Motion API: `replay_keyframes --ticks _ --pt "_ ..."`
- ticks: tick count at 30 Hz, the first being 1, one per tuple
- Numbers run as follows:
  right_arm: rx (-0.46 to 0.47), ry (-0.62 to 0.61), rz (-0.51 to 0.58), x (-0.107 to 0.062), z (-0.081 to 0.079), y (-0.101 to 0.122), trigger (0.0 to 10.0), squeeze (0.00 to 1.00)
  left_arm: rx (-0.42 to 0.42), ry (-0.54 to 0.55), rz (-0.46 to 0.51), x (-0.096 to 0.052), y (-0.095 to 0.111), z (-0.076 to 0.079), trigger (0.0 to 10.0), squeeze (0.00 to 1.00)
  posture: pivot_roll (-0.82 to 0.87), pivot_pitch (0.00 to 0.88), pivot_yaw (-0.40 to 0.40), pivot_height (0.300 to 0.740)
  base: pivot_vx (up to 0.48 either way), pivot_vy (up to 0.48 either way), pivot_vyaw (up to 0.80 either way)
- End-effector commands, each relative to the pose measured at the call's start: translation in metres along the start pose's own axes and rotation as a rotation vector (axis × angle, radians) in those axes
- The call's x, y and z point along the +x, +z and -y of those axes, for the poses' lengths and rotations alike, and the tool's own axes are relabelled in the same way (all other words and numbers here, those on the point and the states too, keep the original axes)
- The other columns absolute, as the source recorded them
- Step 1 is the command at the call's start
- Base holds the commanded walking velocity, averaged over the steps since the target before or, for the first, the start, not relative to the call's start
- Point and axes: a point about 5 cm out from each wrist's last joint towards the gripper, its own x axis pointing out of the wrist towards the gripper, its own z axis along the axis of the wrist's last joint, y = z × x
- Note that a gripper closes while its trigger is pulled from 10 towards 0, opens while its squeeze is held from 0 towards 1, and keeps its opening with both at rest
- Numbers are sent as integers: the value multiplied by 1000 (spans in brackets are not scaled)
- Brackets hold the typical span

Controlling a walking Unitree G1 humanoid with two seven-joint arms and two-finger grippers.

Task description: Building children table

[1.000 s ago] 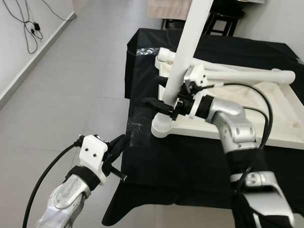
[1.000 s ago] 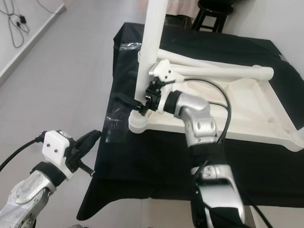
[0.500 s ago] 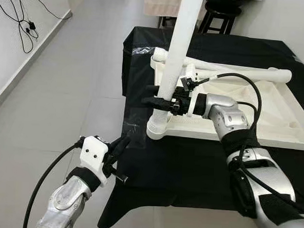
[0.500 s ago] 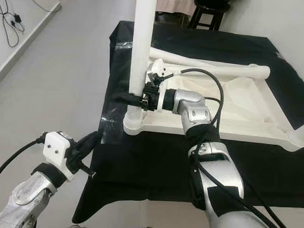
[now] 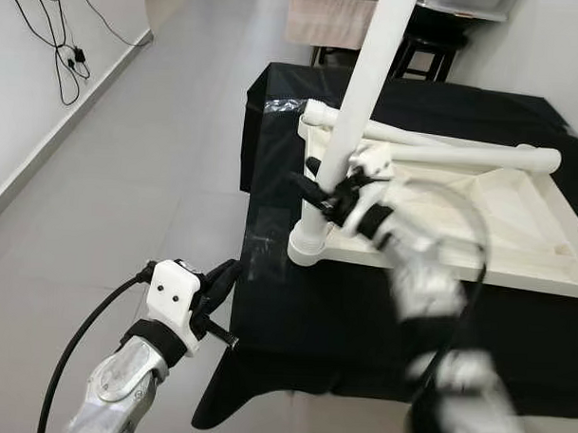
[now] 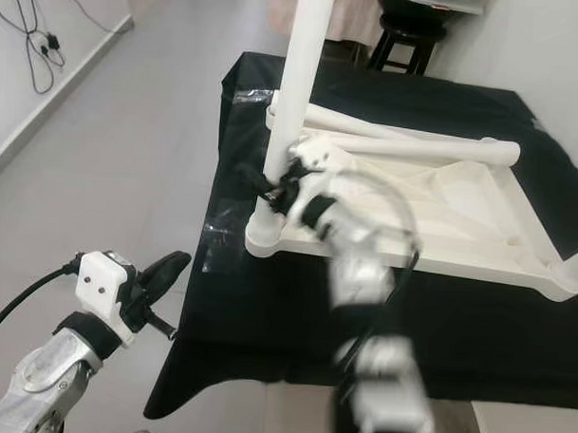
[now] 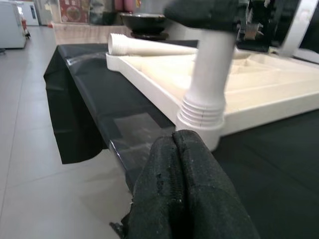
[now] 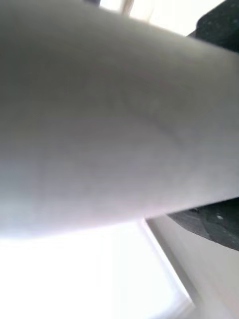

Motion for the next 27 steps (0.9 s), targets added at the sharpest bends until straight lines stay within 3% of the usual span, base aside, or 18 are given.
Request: replay_keyframes --ticks 1,8,9,10,11,13,16,17,21,22,23,27 --pt "76 -171 -246 -25 13 -51 0 0 -3 -4 -10 -2 0 0 10000 0 63 159 -97 740 0 0 0" --pt "4 -145 -204 -9 9 -42 0 0 -5 -2 -11 -2 -1 -1 10000 0 85 156 -100 740 0 0 0" --pt "-8 -133 -192 -5 9 -37 7451 0 -5 0 -11 -3 -1 -1 10000 0 89 153 -96 740 0 0 0" --pt "-13 -143 -189 -4 8 -33 7451 0 -5 1 -11 -3 -1 -1 10000 0 89 153 -96 740 0 0 0" --pt "-28 -98 -168 -1 6 -26 10000 1000 -6 1 -12 -3 -1 -1 10000 0 98 147 -86 740 0 0 0" --pt "-28 -98 -168 -1 6 -26 10000 1000 -6 1 -12 -3 -1 -1 10000 0 98 147 -86 740 0 0 0" --pt "-37 -15 -126 5 5 -14 10000 1000 -5 -2 -14 -3 -1 -1 10000 0 99 141 -86 740 0 0 0" --pt "-48 67 -71 10 6 -1 10000 1000 -5 -4 -14 -3 -2 -1 10000 0 103 135 -87 740 0 0 0" --pt "-53 120 -27 13 9 10 10000 1000 -5 -6 -15 -2 -2 -1 10000 0 106 135 -90 740 0 0 0" --pt "-46 203 10 16 12 19 10000 408 -5 -6 -14 -2 -2 0 10000 0 111 130 -93 740 0 0 0" --pt "-51 297 39 18 15 27 10000 0 -5 -6 -14 -1 -3 1 10000 0 115 129 -98 740 0 0 0" --pt "-67 404 31 23 26 31 10000 0 -9 -3 -12 0 -3 2 10000 0 121 120 -109 740 0 0 0"
